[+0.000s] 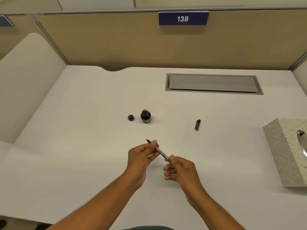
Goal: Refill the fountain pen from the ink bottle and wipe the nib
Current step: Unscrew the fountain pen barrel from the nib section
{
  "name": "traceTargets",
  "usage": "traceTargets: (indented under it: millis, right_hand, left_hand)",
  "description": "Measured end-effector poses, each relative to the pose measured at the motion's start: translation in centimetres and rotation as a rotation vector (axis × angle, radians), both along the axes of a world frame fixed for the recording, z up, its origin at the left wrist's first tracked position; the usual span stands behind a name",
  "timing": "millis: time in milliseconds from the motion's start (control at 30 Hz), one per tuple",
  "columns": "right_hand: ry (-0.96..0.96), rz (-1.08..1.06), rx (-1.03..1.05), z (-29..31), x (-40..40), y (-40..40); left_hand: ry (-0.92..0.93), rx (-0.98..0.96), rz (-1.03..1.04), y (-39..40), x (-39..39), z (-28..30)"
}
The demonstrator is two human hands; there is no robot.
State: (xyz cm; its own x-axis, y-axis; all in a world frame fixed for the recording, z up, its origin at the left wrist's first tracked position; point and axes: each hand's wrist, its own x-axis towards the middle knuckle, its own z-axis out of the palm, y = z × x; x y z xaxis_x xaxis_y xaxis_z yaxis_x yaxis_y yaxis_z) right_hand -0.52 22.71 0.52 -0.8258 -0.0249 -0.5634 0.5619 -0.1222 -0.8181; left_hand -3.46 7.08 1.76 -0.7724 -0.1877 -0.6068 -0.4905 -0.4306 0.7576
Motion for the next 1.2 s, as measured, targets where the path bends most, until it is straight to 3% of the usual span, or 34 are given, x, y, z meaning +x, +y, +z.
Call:
traceTargets:
  millis: [300,500,800,1000,1200]
  right_hand:
    - [0.156,-0.038,0.154,0.3,0.5,-0.1]
    - [0.09,-0.119,-0.039,0.7,0.8,-0.2]
    - [0.128,-0.116,-0.02,1.5,0.8,0.0]
    - [0.005,0.013,-0.074,2.3,1.2,-1.1]
    - [0.177,-0.008,0.158,3.3,1.7,-3.5]
  left_hand:
    - [-0.017,-0.021,0.019,0.1,0.3,0.2]
    - [-0.016,-0.016,0.015,0.1,0.4,0.4]
    - [-0.081,0.222,0.002,-0.5,0.9,1.4]
    - [0.033,0.08,-0.01,-2.0,1.7,1.8]
    - [0.103,-0.02,-0.065,-4.1,2.3,2.4]
